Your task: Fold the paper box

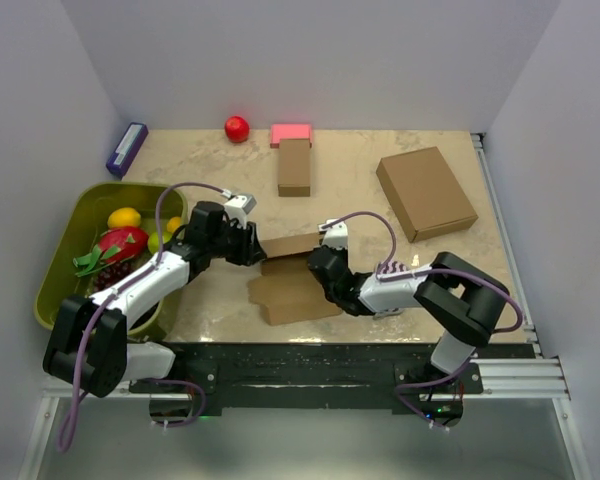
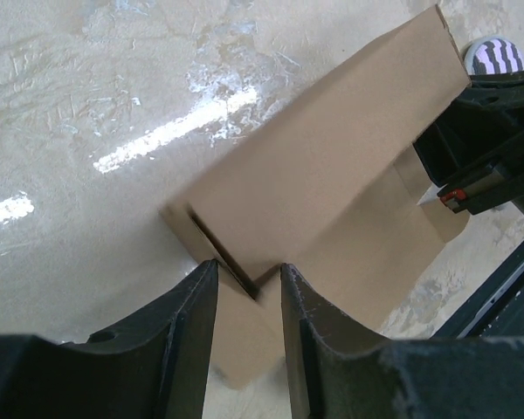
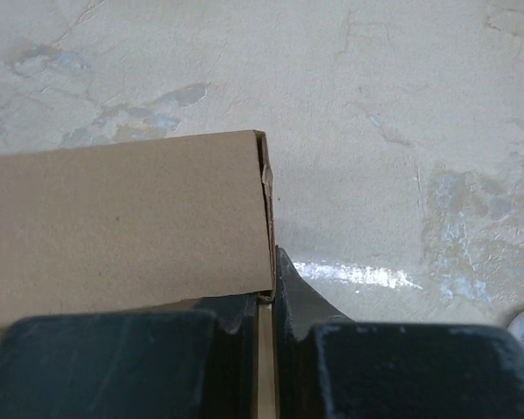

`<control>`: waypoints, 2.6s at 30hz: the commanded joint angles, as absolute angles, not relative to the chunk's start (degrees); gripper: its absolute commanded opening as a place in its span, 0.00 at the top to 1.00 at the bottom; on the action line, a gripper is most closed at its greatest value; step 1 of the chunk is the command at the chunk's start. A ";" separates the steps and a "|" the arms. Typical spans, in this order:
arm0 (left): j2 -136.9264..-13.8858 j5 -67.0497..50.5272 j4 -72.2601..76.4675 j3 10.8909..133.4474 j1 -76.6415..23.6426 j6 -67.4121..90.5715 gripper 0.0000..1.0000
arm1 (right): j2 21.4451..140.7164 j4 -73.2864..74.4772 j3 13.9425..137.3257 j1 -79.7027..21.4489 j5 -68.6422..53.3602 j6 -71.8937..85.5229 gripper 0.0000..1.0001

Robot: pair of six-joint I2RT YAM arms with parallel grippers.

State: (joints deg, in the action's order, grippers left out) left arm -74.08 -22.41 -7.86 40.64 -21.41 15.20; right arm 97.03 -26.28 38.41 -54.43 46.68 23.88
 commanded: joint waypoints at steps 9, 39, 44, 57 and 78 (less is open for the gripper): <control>-74.27 -24.78 -9.14 40.52 -21.53 13.80 0.62 | 101.51 -12.39 43.24 -54.84 55.72 35.16 1.00; -78.57 -33.48 3.69 41.04 -13.53 24.61 0.33 | 96.59 -28.30 33.13 -57.30 44.91 23.03 1.00; -80.15 -33.05 2.82 41.22 -13.62 24.17 0.39 | 97.12 -29.18 33.14 -57.92 44.65 22.33 1.00; -82.97 -29.71 0.53 41.31 -18.98 22.24 0.66 | 99.40 -22.97 37.08 -58.71 48.42 26.18 1.00; -82.88 -28.92 0.35 40.78 -21.80 22.24 0.74 | 106.87 2.63 46.67 -56.96 59.85 50.88 1.00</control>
